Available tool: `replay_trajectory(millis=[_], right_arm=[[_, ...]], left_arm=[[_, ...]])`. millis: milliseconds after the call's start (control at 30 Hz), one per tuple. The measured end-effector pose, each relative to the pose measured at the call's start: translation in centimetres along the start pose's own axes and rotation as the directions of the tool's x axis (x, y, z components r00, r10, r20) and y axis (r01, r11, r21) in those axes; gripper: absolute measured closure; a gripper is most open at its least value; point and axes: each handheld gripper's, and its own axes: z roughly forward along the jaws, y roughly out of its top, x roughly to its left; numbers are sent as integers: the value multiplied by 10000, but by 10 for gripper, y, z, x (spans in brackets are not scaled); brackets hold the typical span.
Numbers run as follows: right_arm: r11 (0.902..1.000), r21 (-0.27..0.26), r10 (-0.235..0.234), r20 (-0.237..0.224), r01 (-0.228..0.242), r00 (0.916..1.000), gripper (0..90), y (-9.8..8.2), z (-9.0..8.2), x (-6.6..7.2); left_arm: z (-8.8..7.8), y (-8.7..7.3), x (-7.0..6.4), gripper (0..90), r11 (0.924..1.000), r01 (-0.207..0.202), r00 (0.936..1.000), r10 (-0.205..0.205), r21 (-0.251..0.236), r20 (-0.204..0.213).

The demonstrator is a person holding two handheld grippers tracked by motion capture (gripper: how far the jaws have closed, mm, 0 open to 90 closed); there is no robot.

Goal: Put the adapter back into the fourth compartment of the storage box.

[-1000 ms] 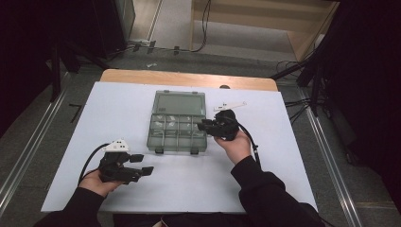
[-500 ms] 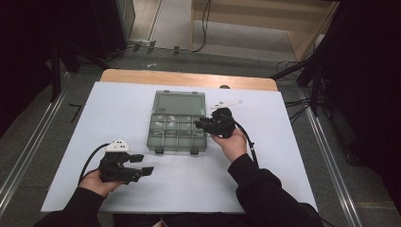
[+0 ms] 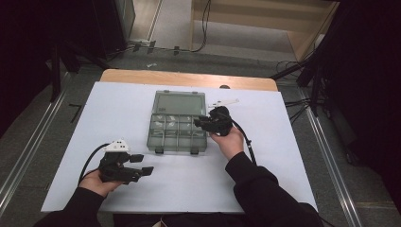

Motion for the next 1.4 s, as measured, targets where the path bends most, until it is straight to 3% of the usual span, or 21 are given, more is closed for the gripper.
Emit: replay_trajectory(millis=[600, 667, 733, 933, 1100, 1200, 1400], right_arm=[[9997, 251, 47, 264, -53, 9996, 657, 0, 16, -8], [9997, 197, 132, 194, -136, 9997, 611, 0, 16, -9], [9996, 84, 269, 96, -269, 9996, 532, 0, 14, -11], [9990, 26, 452, -206, -452, 9988, 484, 2, 7, -9], [9998, 32, 183, -261, -182, 9995, 421, 3, -2, -3], [9997, 57, 258, -376, -256, 9990, 372, 1, -8, -2], [9993, -67, 370, -418, -373, 9984, 350, -3, -19, -3]], left_arm=[[1, 0, 2, 325, 10000, 59, 10000, -59, -38, -8], [1, 0, 2, 325, 10000, 57, 10000, -57, -49, -14], [0, 1, 2, 325, 10000, 62, 10000, -62, -53, -18], [-2, 3, 5, 326, 9995, 106, 9999, -110, -306, -125], [-3, 7, 8, 326, 9985, 161, 9993, -178, -515, -340], [-2, 9, 10, 326, 9982, 183, 9985, -212, -573, -509], [1, 17, 15, 325, 9968, 262, 9970, -315, -749, -707]])
